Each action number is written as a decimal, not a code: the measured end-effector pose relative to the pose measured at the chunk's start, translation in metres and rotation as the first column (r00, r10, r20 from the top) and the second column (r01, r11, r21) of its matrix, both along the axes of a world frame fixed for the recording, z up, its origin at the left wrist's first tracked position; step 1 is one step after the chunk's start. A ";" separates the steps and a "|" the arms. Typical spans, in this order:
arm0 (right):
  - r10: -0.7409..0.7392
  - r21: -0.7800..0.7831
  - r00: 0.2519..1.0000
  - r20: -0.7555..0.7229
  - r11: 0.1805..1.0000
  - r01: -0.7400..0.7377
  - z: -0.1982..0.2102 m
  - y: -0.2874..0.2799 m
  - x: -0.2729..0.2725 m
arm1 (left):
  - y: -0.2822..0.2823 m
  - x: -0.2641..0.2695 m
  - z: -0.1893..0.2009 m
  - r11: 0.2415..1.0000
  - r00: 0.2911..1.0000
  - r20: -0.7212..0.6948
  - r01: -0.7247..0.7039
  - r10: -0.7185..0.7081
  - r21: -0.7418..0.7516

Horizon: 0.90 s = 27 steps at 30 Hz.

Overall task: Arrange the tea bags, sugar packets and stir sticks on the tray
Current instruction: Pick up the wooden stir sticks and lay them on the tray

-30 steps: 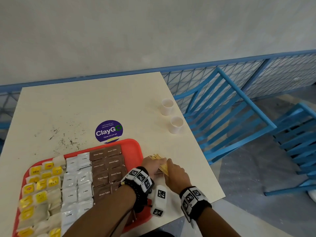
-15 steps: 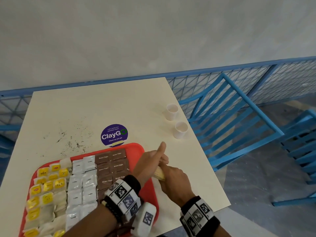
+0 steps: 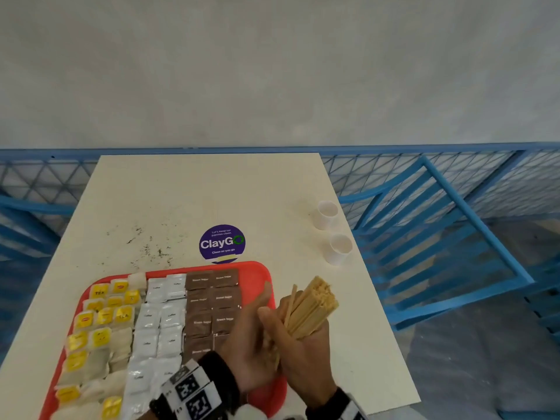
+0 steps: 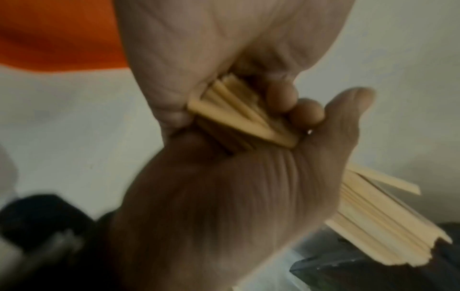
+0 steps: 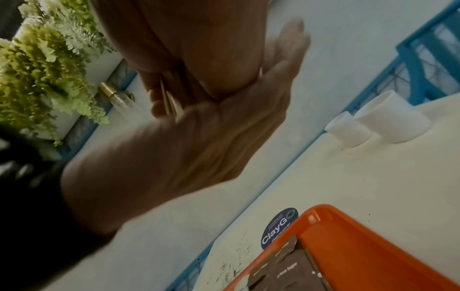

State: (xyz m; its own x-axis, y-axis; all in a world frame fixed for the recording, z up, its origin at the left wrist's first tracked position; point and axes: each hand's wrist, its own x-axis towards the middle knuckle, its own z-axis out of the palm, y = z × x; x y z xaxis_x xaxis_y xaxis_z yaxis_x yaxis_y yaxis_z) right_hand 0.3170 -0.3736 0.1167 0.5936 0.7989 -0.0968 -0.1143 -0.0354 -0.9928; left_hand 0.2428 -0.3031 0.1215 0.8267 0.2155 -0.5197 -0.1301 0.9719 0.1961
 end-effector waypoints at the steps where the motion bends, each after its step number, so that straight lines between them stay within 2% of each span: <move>1: 0.065 0.012 0.998 0.011 0.998 -0.065 -0.003 0.001 0.004 | 0.007 -0.004 0.000 0.999 0.999 -0.043 0.013 -0.011 0.052; 3: 0.199 -0.058 0.966 0.163 0.980 -0.192 -0.004 0.002 0.013 | 0.029 -0.017 0.005 0.964 0.987 -0.157 0.051 -0.010 0.262; 4: 0.268 -0.156 0.914 0.305 0.961 -0.230 -0.008 0.001 0.017 | 0.044 -0.026 0.008 0.920 0.975 -0.220 0.073 0.015 0.386; 5: 0.374 -0.295 0.805 0.461 0.920 -0.258 -0.014 -0.001 0.021 | 0.058 -0.035 0.013 0.836 0.964 -0.267 0.128 0.023 0.534; 6: 0.534 -0.485 0.642 0.550 0.830 -0.275 -0.020 -0.003 0.023 | 0.067 -0.044 0.021 0.660 0.944 -0.329 0.255 -0.013 0.707; 7: 0.690 -0.672 0.472 0.549 0.700 -0.243 -0.023 -0.005 0.023 | 0.073 -0.051 0.029 0.376 0.891 -0.449 0.441 -0.071 0.815; 8: 0.793 -0.789 0.366 0.487 0.579 -0.206 -0.022 -0.006 0.021 | 0.075 -0.055 0.031 0.046 0.795 -0.595 0.603 -0.119 0.796; 9: 0.839 -0.836 0.311 0.446 0.515 -0.190 -0.023 -0.007 0.019 | 0.072 -0.055 0.029 -0.255 0.639 -0.758 0.717 -0.133 0.649; 10: 0.858 -0.850 0.288 0.426 0.488 -0.196 -0.021 -0.007 0.015 | 0.063 -0.053 0.025 -0.482 0.480 -0.873 0.746 -0.088 0.459; 11: 0.869 -0.861 0.266 0.418 0.472 -0.188 -0.020 -0.006 0.009 | 0.054 -0.050 0.016 -0.637 0.384 -0.923 0.709 -0.010 0.301; 12: 0.869 -0.865 0.271 0.414 0.468 -0.179 -0.013 -0.005 0.003 | 0.045 -0.047 0.006 -0.719 0.347 -0.936 0.666 0.065 0.197; 15: 0.879 -0.894 0.306 0.366 0.423 -0.146 -0.006 -0.009 -0.003 | 0.028 -0.039 -0.002 -0.774 0.364 -0.911 0.627 0.191 0.088; 17: 0.871 -0.895 0.409 0.274 0.386 -0.223 0.004 -0.010 -0.012 | 0.026 -0.040 -0.002 -0.816 0.375 -0.912 0.571 0.164 0.087; 18: 0.855 -0.879 0.458 0.244 0.394 -0.268 0.009 -0.007 -0.018 | 0.025 -0.042 -0.003 -0.845 0.384 -0.913 0.527 0.138 0.094; 19: 0.820 -0.888 0.541 0.186 0.376 -0.265 0.013 0.004 -0.028 | 0.024 -0.044 -0.004 -0.872 0.394 -0.912 0.479 0.111 0.101; 20: 0.799 -0.882 0.563 0.212 0.405 -0.241 0.014 0.002 -0.037 | 0.023 -0.046 -0.006 -0.896 0.402 -0.912 0.431 0.084 0.107; 21: 0.845 -0.875 0.505 0.174 0.369 -0.315 0.011 0.003 -0.038 | 0.023 -0.048 -0.006 -0.913 0.405 -0.912 0.392 0.057 0.117; 22: 0.821 -0.868 0.561 0.103 0.349 -0.352 0.006 0.008 -0.052 | 0.023 -0.050 -0.008 -0.926 0.408 -0.912 0.356 0.034 0.125; 23: 0.822 -0.873 0.559 0.108 0.348 -0.342 0.003 0.009 -0.059 | 0.025 -0.051 -0.007 -0.936 0.404 -0.915 0.327 0.016 0.128; 25: 0.865 -0.797 0.450 0.222 0.427 -0.428 -0.014 -0.028 -0.049 | 0.029 -0.052 -0.009 -0.947 0.415 -0.910 0.287 -0.010 0.142; 26: 0.869 -0.742 0.462 0.178 0.426 -0.517 -0.017 -0.027 -0.051 | 0.031 -0.053 -0.012 -0.949 0.430 -0.903 0.283 -0.003 0.138; 27: 0.868 -0.731 0.476 0.143 0.417 -0.540 -0.014 -0.036 -0.032 | 0.033 -0.054 -0.015 -0.942 0.454 -0.891 0.305 0.011 0.144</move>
State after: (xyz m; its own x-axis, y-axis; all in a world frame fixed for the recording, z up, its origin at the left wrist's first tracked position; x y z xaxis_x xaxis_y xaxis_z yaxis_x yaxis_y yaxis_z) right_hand 0.2845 -0.4097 0.1023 -0.0817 0.8218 -0.5639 0.6540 -0.3828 -0.6526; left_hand 0.1888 -0.2700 0.1064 0.8763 -0.0187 -0.4814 0.0730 -0.9826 0.1710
